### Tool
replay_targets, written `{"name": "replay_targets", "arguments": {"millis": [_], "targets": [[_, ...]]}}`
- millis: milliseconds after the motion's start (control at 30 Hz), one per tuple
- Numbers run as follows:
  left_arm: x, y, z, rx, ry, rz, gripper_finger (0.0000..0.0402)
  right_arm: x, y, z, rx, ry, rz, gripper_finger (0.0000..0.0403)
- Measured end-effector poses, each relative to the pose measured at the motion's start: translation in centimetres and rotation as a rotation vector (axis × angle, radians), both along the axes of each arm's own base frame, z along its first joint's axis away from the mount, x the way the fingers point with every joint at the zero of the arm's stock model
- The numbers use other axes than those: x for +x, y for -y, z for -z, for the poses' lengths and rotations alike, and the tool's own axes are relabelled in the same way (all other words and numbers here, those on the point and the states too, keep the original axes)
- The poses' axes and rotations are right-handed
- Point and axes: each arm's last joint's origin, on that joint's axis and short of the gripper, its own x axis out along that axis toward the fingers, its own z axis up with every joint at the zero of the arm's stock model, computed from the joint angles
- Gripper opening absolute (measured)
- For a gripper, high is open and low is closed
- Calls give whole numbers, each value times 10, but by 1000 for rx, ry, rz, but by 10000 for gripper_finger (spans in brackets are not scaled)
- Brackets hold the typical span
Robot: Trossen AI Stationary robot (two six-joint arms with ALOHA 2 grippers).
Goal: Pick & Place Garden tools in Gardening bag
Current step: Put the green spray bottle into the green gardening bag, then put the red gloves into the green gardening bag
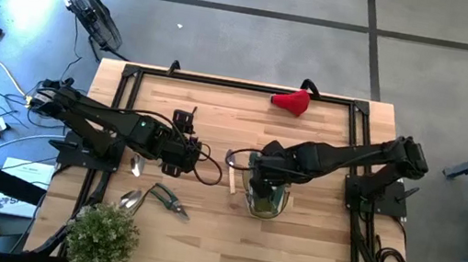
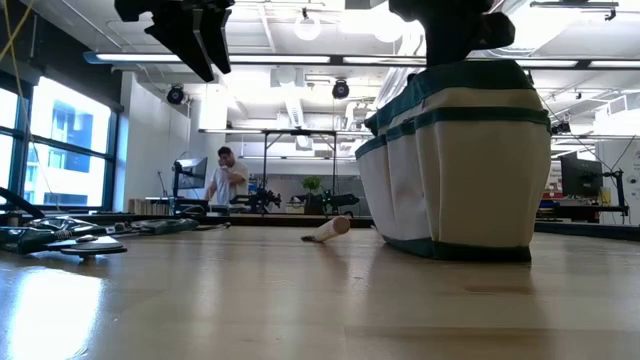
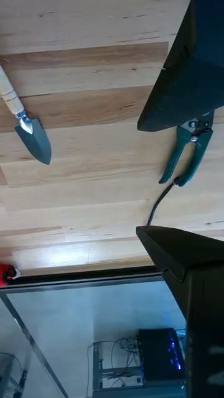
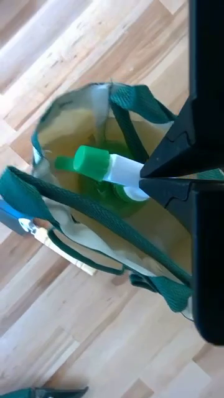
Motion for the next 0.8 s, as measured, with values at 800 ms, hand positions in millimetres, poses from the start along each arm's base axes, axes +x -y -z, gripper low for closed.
{"name": "replay_targets", "arguments": {"millis": [800], "targets": [[0,0,0,0,0,0,253,14,43,-4,-167,59,-48,3]]}}
